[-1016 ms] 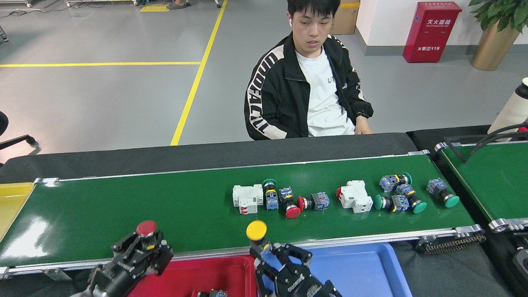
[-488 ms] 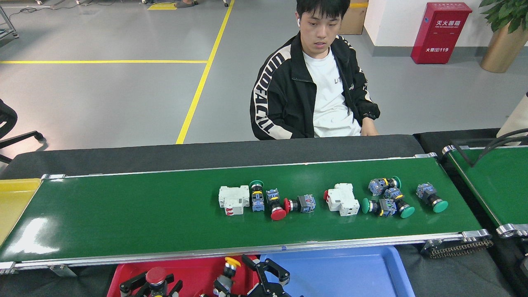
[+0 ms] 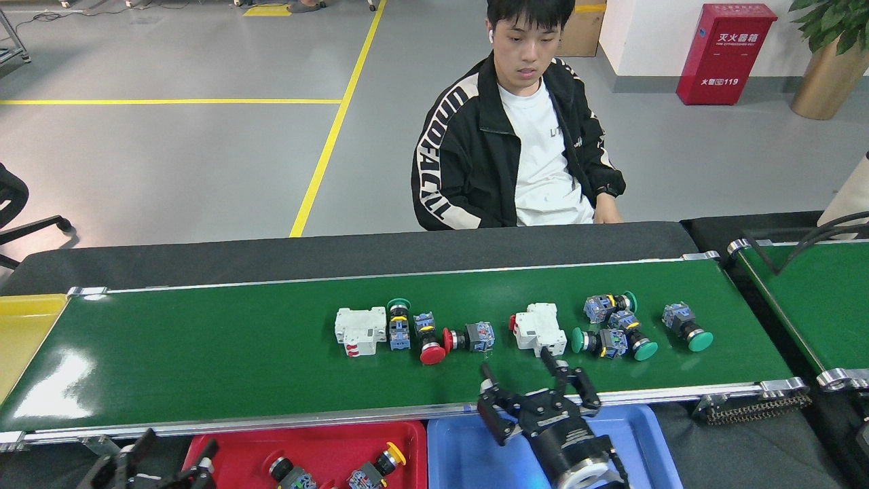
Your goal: Pick switch part from conveyor to tray
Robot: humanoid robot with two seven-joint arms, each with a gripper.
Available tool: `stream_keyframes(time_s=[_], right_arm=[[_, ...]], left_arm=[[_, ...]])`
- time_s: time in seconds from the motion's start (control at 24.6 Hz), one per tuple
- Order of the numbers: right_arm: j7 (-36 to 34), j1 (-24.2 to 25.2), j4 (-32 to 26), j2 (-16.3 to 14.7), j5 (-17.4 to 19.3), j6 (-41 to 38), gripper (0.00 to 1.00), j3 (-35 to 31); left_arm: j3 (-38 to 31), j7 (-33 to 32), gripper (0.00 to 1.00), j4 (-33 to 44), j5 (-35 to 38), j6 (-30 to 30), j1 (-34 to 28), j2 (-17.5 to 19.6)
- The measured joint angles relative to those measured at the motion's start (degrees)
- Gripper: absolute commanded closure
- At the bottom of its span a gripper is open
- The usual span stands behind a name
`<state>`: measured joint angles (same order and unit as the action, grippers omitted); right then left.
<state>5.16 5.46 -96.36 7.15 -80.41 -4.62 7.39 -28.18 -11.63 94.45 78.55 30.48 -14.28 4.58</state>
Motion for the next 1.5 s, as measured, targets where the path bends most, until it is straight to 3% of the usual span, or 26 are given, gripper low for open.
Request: stream_keyframes(time_s=[0.16,0.41,0.53,0.69,0.81,0.93,1.02,1.1,1.18,1.22,1.3,1.34,1.38,1.5], right_arm=[[-1.3,5.6,-2.2,0.0,-0.2,0.2,0.0,0.1],[-1.6,4.1,-1.1,0.0,-1.3,1.3,0.0,2.3],[-1.6,-2.7,5.1,0.9,-3.0,5.7,0.0,6.5],[-1.6,-14.1,17.8,1.2,-3.0,15.7,0.0,13.8],[-1.5,-19.9,26.2,1.2,-2.3,21.5,0.0,18.1],[-1.5,-24.3,31.7,1.4,0.6,23.8,0.01,20.7],[-1.5,-27.1,34.7,1.5,2.8,24.5,0.05,22.4],[-1.6,-28.4,36.3,1.5,3.7,24.8,0.28,23.7],[-2.2,-28.6,36.6,1.5,3.8,24.8,0.72,24.3],[-2.5,-28.6,36.7,1.5,3.8,24.4,0.79,24.6],[-3.2,-28.6,36.7,1.5,3.8,21.8,0.9,25.0],[-3.3,-28.6,36.7,1.5,3.9,20.3,0.91,25.1],[-3.4,-28.6,36.6,1.5,3.9,19.1,0.91,25.1],[-3.8,-28.6,34.5,1.3,3.9,16.2,0.91,25.1]], left_arm=[[0.5,-0.2,0.0,0.5,0.2,-0.9,0.8,0.0],[10.3,-2.2,0.0,-4.1,7.0,-6.4,10.6,-0.6],[15.7,-2.5,0.0,-7.9,7.8,-10.2,14.8,-0.6],[20.1,-2.7,0.0,-11.3,7.9,-13.7,18.5,-0.6],[22.5,-2.9,0.0,-12.9,7.9,-15.4,20.2,-0.6],[24.1,-3.1,0.0,-14.9,7.9,-16.2,22.7,-1.2],[25.1,-3.1,0.0,-17.6,7.9,-17.0,25.3,-1.4],[26.0,-3.3,0.01,-22.0,7.9,-17.9,28.8,-1.4],[26.3,-3.3,0.13,-25.9,7.9,-18.4,31.6,-1.3],[26.4,-3.3,0.34,-27.3,7.9,-18.4,32.6,-1.1],[26.5,-2.9,0.75,-29.3,7.9,-18.5,33.6,0.0],[26.5,-2.7,0.84,-29.9,7.9,-18.0,33.8,0.9],[26.5,-2.4,0.91,-30.3,7.8,-17.7,33.9,1.7],[26.3,-1.6,0.94,-30.8,7.4,-17.1,33.8,2.8]])
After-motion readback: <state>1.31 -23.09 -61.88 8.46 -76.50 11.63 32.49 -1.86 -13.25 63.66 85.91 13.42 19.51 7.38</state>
